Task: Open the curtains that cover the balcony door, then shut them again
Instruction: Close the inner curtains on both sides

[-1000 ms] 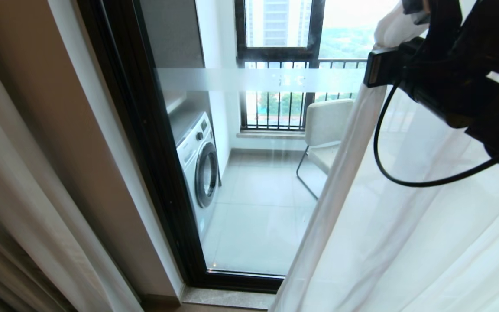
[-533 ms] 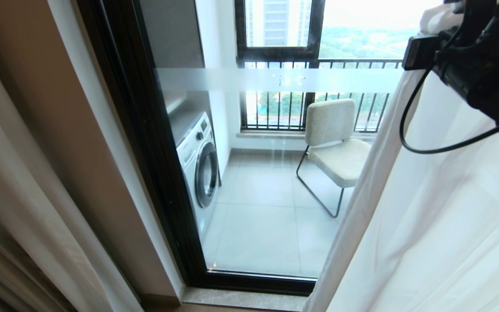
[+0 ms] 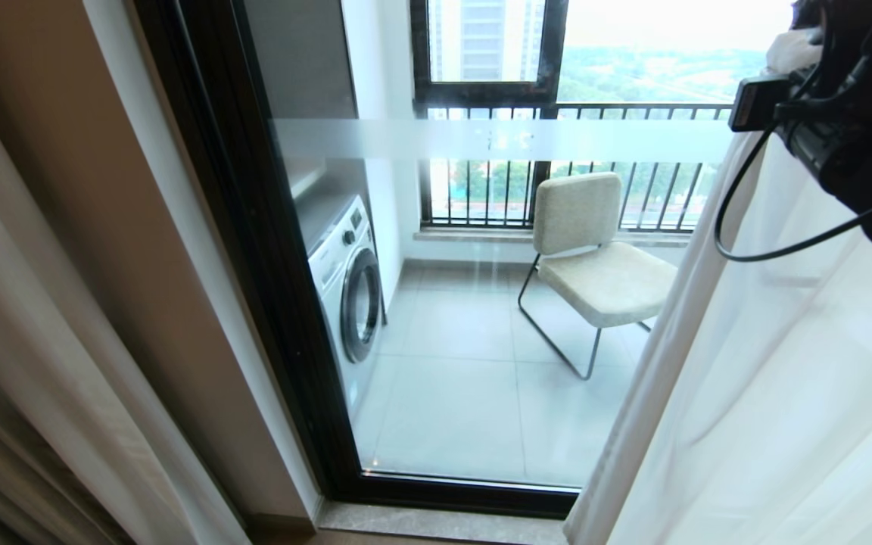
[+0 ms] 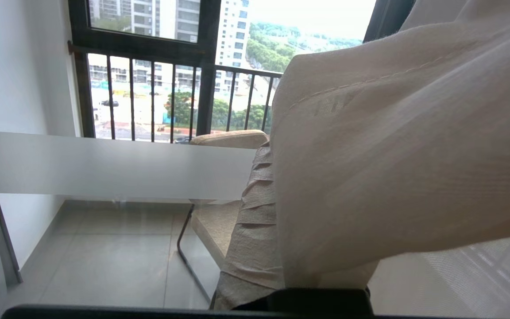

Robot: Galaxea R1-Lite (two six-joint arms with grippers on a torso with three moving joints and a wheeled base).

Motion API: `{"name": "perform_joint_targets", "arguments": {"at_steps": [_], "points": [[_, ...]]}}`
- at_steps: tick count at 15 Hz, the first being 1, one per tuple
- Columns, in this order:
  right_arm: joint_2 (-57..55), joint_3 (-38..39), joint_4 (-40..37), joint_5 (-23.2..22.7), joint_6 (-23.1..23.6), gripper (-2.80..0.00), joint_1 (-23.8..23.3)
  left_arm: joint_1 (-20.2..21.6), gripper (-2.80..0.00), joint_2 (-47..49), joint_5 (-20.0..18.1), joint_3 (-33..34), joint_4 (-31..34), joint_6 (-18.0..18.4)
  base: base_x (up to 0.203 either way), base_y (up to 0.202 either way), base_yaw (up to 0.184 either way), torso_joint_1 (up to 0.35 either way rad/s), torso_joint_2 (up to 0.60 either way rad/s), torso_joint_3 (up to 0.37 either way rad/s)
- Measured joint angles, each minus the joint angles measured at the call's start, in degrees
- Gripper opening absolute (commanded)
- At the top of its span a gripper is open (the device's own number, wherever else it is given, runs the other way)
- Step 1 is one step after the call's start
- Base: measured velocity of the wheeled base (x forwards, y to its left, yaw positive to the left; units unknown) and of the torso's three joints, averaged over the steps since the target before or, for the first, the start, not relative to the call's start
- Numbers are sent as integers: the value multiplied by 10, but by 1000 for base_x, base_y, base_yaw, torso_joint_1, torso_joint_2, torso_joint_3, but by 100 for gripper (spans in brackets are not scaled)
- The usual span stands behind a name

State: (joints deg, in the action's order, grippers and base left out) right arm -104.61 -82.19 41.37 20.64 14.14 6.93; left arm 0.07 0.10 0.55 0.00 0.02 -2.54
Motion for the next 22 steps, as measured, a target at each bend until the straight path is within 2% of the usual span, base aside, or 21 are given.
{"name": "perform_joint_targets", "arguments": {"at_steps": [1, 9, 12, 17, 22], "points": [[-1, 0, 0, 0, 0, 0, -2, 0, -280, 0, 0, 0, 0, 0, 0, 0, 0, 0, 0, 0], [8, 7, -2, -2, 0, 0, -5, 0, -280, 0, 0, 0, 0, 0, 0, 0, 0, 0, 0, 0], [32, 32, -3, -3, 0, 0, -8, 0, -280, 0, 0, 0, 0, 0, 0, 0, 0, 0, 0, 0], [123, 139, -6, -4, 0, 0, -13, 0, -280, 0, 0, 0, 0, 0, 0, 0, 0, 0, 0, 0], [262, 318, -6, -4, 1, 0, -13, 0, -280, 0, 0, 0, 0, 0, 0, 0, 0, 0, 0, 0]]}}
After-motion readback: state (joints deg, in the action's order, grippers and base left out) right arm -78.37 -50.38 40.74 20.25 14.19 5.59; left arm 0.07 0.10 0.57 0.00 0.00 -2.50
